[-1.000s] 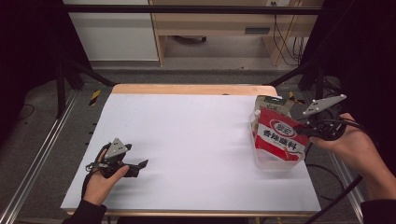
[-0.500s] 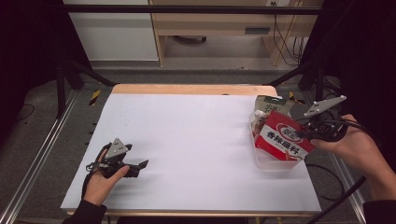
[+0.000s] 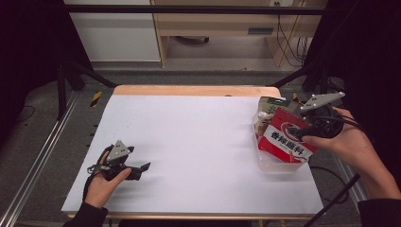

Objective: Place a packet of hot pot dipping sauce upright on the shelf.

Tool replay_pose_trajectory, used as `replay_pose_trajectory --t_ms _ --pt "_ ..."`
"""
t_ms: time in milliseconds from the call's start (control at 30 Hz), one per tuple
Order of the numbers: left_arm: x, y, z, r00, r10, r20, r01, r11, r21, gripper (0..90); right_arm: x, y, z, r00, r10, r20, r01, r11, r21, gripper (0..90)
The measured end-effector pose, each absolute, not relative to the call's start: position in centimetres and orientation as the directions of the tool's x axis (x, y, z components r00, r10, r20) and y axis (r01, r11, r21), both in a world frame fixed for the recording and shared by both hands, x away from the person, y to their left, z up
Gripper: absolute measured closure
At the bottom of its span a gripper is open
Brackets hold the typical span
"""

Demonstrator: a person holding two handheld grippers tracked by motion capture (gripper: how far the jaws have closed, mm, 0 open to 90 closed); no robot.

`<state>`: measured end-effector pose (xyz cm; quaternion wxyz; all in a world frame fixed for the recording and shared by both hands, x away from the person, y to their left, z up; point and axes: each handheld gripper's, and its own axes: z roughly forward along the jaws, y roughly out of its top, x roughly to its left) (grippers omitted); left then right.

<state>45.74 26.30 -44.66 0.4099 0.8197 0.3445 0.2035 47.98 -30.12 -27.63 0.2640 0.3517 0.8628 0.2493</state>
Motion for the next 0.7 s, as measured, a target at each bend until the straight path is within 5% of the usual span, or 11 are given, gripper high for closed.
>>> replay_pose_trajectory --t_ms 700 --pt "45.8 26.0 -44.7 0.682 0.727 0.073 0.392 -0.448 0.803 9.4 50.3 -24.2 -25.4 -0.573 0.769 -0.283 0.406 0.567 0.717 17.1"
